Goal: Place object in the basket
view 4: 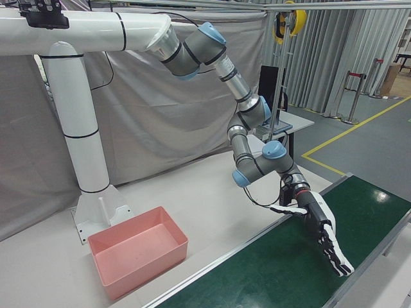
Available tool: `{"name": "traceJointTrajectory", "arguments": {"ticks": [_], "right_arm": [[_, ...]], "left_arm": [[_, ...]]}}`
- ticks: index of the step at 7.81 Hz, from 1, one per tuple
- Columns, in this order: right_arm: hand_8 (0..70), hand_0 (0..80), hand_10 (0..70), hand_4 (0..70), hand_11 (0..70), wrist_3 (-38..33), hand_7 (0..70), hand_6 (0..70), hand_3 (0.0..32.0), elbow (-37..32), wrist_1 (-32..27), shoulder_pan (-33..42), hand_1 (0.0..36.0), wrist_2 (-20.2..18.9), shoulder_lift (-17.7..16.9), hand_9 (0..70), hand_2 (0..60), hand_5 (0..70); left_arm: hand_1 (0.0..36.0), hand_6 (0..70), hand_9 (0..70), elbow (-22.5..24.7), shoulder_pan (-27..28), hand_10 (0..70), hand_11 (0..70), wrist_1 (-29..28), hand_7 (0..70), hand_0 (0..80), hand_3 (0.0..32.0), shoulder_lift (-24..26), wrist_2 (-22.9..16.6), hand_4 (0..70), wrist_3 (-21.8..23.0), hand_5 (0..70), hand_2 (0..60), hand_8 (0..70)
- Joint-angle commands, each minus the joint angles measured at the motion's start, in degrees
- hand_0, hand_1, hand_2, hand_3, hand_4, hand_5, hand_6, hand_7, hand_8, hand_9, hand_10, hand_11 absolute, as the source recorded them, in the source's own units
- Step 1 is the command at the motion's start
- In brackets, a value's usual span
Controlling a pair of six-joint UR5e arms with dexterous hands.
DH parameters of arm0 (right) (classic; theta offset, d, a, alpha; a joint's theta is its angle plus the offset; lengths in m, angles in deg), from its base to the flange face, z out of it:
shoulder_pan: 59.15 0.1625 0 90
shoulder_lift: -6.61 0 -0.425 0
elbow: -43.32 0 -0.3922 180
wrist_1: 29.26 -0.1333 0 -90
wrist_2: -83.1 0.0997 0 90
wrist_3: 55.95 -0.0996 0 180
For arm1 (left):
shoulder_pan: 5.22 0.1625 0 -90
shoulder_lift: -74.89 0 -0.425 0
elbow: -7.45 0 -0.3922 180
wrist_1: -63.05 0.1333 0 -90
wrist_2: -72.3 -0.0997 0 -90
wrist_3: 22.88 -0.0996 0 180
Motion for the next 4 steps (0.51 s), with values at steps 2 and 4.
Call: {"name": "traceJointTrajectory", "arguments": {"ticks": [2,4], "right_arm": [[0.0,0.0,0.0,0.0,0.0,0.0,0.0,0.0,0.0,0.3,0.0,0.0,0.0,0.0,0.0,0.0,0.0,0.0],[0.0,0.0,0.0,0.0,0.0,0.0,0.0,0.0,0.0,0.3,0.0,0.0,0.0,0.0,0.0,0.0,0.0,0.0]], "left_arm": [[4.3,0.0,0.0,0.7,0.1,0.8,2.9,2.3,0.0,59.9,0.0,1.7,0.6,9.6,0.2,6.2,0.0,0.0],[4.0,0.0,0.0,1.3,0.4,0.6,2.5,5.2,0.0,59.1,0.0,3.6,0.9,9.5,0.2,6.2,0.0,0.0]]}}
